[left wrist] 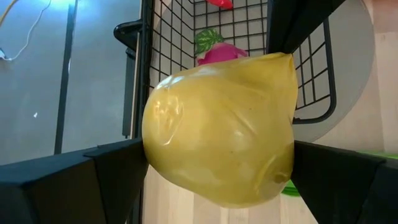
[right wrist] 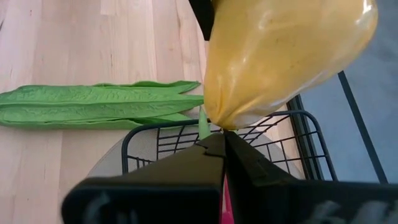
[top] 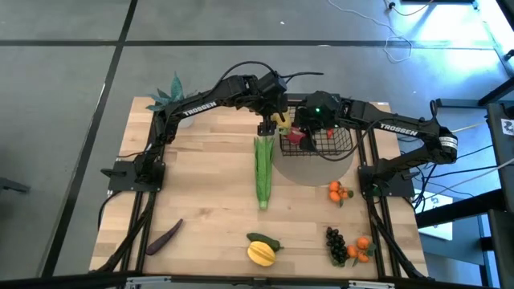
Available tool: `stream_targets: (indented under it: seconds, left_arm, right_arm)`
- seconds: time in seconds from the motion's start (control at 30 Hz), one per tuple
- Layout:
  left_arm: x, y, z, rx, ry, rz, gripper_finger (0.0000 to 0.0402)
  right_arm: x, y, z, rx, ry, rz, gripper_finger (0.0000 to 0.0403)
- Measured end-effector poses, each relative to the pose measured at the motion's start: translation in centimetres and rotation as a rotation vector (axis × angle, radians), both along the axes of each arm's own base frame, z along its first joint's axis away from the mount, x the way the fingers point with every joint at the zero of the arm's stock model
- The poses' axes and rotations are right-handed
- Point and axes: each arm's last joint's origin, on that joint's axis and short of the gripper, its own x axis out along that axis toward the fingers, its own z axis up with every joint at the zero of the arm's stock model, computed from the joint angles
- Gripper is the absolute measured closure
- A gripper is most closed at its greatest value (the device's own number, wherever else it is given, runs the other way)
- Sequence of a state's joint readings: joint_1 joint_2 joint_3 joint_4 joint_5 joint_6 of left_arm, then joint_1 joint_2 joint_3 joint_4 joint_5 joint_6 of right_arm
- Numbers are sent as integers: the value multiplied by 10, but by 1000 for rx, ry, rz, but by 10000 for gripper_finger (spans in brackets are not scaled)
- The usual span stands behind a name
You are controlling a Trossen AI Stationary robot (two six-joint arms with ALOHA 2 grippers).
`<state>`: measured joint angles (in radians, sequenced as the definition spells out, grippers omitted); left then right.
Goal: Build produce basket
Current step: Put the pear into the black wire basket
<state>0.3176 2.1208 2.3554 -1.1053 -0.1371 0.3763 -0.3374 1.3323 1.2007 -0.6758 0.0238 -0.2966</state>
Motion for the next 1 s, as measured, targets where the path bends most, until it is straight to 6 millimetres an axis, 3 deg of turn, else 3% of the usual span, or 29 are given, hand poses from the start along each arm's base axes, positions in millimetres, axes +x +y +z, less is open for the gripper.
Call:
stream_targets:
  seconds: [1.0]
  left_arm:
    - [5, -8, 3, 19, -34, -12, 68]
  right_arm:
    - [0, 0, 0, 15, -5, -24, 403]
